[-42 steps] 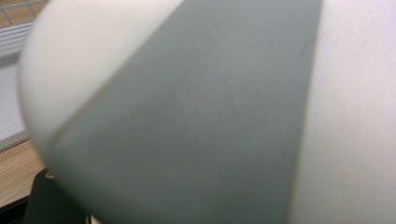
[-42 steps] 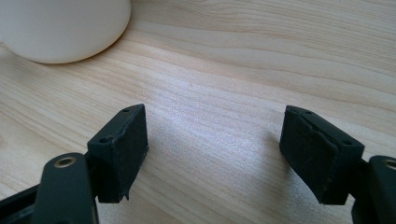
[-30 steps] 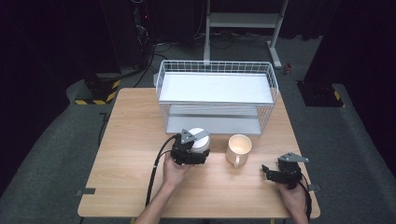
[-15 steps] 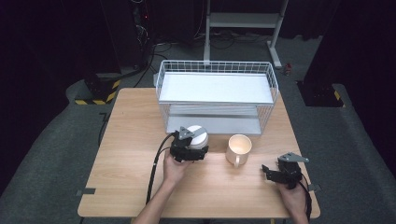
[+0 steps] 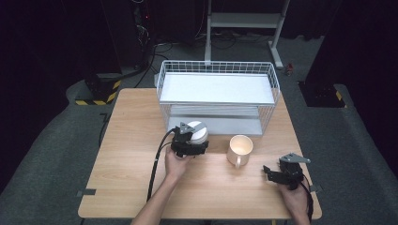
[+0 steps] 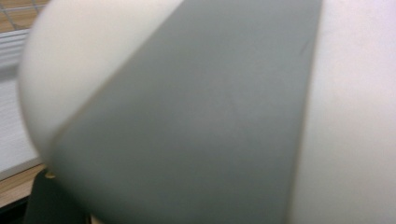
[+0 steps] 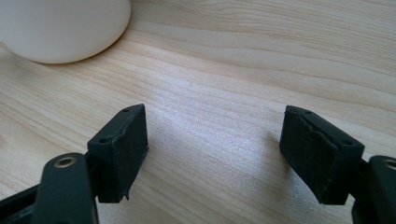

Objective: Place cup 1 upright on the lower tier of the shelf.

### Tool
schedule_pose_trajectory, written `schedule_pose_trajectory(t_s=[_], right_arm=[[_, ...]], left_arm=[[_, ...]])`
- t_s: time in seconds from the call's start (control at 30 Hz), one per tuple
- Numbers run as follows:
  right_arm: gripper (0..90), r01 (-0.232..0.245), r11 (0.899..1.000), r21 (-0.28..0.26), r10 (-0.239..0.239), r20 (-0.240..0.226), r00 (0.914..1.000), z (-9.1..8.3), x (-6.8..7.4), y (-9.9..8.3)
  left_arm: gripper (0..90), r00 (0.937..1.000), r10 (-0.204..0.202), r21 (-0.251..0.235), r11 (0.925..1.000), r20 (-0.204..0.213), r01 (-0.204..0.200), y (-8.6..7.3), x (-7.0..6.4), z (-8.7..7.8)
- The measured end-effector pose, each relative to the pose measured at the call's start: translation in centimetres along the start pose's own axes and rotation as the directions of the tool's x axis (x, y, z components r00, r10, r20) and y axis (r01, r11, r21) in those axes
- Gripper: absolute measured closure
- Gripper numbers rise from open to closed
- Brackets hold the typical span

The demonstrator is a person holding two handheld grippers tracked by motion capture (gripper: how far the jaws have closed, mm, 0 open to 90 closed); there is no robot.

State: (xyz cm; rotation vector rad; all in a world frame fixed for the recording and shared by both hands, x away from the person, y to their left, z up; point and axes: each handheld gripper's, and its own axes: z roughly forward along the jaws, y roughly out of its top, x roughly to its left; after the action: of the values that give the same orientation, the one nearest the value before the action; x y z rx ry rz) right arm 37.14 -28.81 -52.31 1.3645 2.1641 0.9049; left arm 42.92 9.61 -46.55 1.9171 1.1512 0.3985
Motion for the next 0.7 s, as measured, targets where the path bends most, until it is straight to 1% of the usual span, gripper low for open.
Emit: schedule_pose_trajectory(t_s=[0.03,0.13,0.2,0.27,0.37,0.4,0.43,0.5,0.53,0.57,0.7], right_arm=[[23.6,0.0,1.0,0.0,0.0,0.0,1.0,0.0,0.0,0.0],[23.6,0.0,1.0,0.0,0.0,0.0,1.0,0.0,0.0,0.0],[23.6,0.0,1.0,0.0,0.0,0.0,1.0,0.0,0.0,0.0],[23.6,0.0,1.0,0.0,0.0,0.0,1.0,0.0,0.0,0.0],[23.6,0.0,1.0,0.0,0.0,0.0,1.0,0.0,0.0,0.0],[23.6,0.0,1.0,0.0,0.0,0.0,1.0,0.0,0.0,0.0],[23.6,0.0,1.0,0.0,0.0,0.0,1.0,0.0,0.0,0.0],[23.6,0.0,1.0,0.0,0.0,0.0,1.0,0.0,0.0,0.0],[23.6,0.0,1.0,0.0,0.0,0.0,1.0,0.0,0.0,0.0],[23.6,0.001,1.0,0.0,-0.001,0.0,1.0,0.0,0.0,0.0],[23.6,0.0,1.0,0.0,0.0,0.0,1.0,0.0,0.0,0.0]], left_arm=[[19.1,1.0,-0.007,-0.001,1.0,0.0,0.007,0.0,0.0,0.1],[19.2,1.0,-0.006,0.001,1.0,-0.006,0.006,0.0,0.2,0.2],[19.1,0.9998,0.006,0.01,0.9999,-0.019,-0.006,0.2,0.3,0.3],[19.2,0.9999,0.001,0.006,1.0,-0.012,-0.001,0.4,0.3,0.4],[19.1,0.9997,0.011,0.01,0.9999,-0.024,-0.011,0.8,0.4,0.6],[19.1,0.9996,0.009,0.007,0.9999,-0.028,-0.009,0.9,0.4,0.7],[19.2,0.9997,-0.002,0.0,1.0,-0.024,0.002,0.9,0.4,0.8],[19.2,0.9996,-0.008,0.005,1.0,-0.025,0.009,1.0,0.5,1.0],[19.2,0.9995,-0.007,0.007,1.0,-0.031,0.007,1.1,0.5,1.1],[19.1,0.9994,0.004,0.011,0.9999,-0.035,-0.003,1.2,0.6,1.3],[19.2,0.9989,0.008,0.01,0.9999,-0.047,-0.007,1.7,0.7,1.7]])
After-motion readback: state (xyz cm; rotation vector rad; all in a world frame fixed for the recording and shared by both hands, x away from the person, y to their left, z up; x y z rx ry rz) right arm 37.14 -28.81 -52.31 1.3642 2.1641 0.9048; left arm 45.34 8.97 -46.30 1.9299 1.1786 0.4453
